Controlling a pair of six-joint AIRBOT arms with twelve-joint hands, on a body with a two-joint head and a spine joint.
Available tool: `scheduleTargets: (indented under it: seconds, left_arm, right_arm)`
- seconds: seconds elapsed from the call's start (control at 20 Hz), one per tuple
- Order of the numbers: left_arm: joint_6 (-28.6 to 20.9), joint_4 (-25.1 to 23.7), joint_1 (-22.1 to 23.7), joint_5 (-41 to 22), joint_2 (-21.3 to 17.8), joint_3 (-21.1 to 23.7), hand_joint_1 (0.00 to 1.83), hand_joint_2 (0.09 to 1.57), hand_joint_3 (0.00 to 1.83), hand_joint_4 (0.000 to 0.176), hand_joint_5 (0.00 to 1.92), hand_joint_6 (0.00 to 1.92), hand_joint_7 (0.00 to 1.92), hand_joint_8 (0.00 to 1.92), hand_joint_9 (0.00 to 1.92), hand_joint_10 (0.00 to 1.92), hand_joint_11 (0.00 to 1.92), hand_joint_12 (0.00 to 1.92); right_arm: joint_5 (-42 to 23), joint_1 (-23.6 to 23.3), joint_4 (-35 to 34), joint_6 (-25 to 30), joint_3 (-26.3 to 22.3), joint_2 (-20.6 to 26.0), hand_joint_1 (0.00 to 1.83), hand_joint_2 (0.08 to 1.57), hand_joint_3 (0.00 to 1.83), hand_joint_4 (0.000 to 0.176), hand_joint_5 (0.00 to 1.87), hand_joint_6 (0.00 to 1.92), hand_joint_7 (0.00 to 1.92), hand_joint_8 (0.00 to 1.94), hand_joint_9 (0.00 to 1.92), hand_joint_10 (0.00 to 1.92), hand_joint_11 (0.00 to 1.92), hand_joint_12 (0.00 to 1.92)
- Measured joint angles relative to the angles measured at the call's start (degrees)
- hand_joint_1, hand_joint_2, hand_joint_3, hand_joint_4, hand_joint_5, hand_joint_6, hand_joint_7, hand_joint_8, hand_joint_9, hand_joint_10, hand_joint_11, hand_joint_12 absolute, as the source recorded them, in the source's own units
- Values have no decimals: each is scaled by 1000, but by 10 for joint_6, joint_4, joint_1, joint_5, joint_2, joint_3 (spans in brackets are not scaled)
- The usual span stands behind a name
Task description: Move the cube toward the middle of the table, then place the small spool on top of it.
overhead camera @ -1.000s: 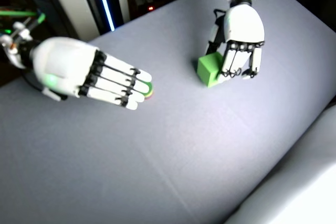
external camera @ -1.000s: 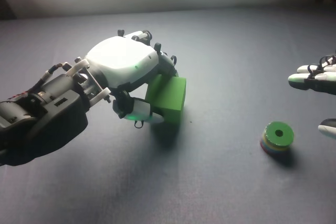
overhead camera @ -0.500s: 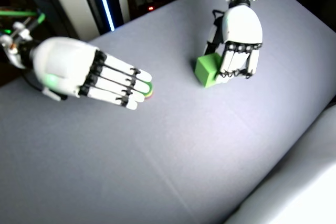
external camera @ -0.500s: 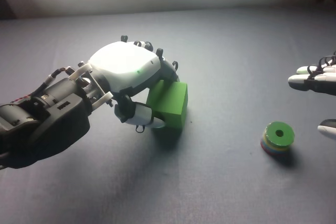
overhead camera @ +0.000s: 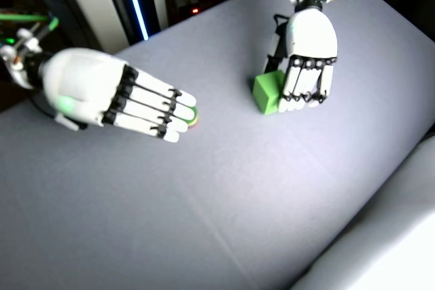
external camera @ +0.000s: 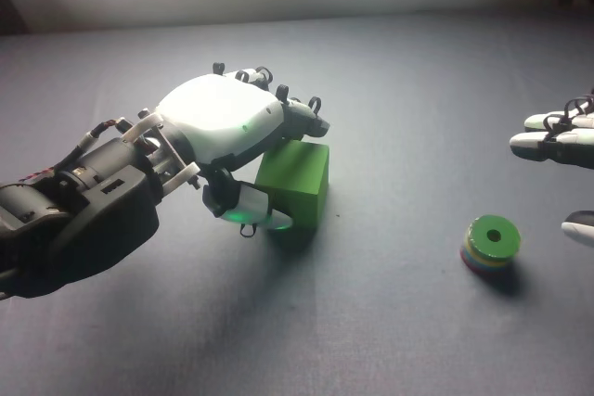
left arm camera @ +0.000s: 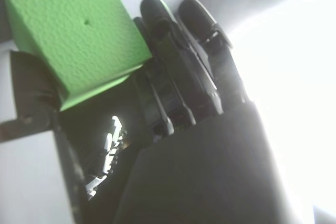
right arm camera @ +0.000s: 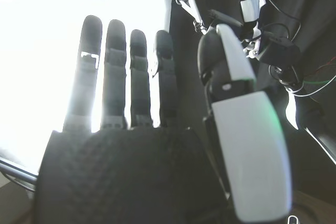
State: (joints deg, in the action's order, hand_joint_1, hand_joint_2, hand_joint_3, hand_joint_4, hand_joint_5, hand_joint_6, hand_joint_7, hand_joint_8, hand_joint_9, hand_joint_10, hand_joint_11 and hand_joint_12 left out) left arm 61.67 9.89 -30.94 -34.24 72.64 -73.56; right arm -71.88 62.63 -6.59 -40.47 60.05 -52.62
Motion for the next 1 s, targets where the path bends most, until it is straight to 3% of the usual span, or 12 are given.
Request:
scheduleTargets:
  seconds: [0.05,0.15,0.2,0.3,0.4,0.5,0.6,0.75,0.85,0.9,0.95,1.0]
  left_arm:
    - [0,0,0,0,0,0,945,882,0,51,495,0,588,0,664,0,117,1141]
    - [0,0,-1,0,0,0,934,883,0,50,404,0,508,0,599,0,119,1035]
    - [0,2,-1,-1,-1,3,901,880,0,68,352,0,476,0,544,0,89,1007]
    - [0,0,-3,-9,-11,15,822,889,3,101,263,2,341,0,360,0,6,907]
    - [0,0,-14,-38,-36,38,662,989,13,95,219,2,240,0,238,0,0,652]
    - [0,3,-37,-82,-70,66,339,1110,12,142,198,1,205,0,219,3,13,515]
    - [0,11,-64,-117,-106,94,231,1099,0,174,160,0,148,0,172,0,0,462]
    - [0,8,-97,-155,-149,131,178,1103,1,160,146,1,115,0,60,3,0,190]
    - [0,1,-123,-169,-172,151,235,1139,8,147,136,0,82,0,19,0,0,81]
    - [0,2,-132,-177,-180,158,296,1140,5,125,158,7,101,7,36,7,18,86]
    - [1,5,-139,-187,-186,163,293,1145,2,98,187,5,134,4,70,7,34,104]
    - [0,11,-140,-193,-187,164,318,1155,4,89,200,5,152,7,89,9,51,116]
  right_arm:
    - [0,0,0,0,0,0,851,1253,0,0,521,2,486,4,523,5,237,807]
    - [0,0,0,0,0,0,804,1264,0,12,491,0,479,0,536,1,201,894]
    - [0,0,0,0,0,0,819,1261,0,0,492,2,501,7,543,3,194,912]
    - [6,-4,3,1,2,0,753,1277,0,16,461,1,513,1,555,2,103,1089]
    - [23,-21,19,2,7,0,765,1257,0,15,458,0,489,1,527,2,154,911]
    - [46,-42,43,2,10,1,880,1137,0,64,453,0,456,0,480,0,198,777]
    - [77,-54,77,3,14,2,900,1070,2,63,440,1,415,2,371,0,119,631]
    - [119,-70,106,13,23,2,977,1022,0,28,428,1,437,4,481,13,334,492]
    - [152,-89,127,17,32,-1,1048,967,2,40,464,0,510,0,637,7,428,671]
    - [169,-96,133,17,37,-5,1088,955,2,54,459,3,482,0,597,1,336,770]
    - [182,-98,135,19,42,-12,1138,946,1,43,466,0,489,0,619,3,312,851]
    - [187,-98,138,22,44,-16,1143,954,0,51,455,0,459,0,580,0,234,928]
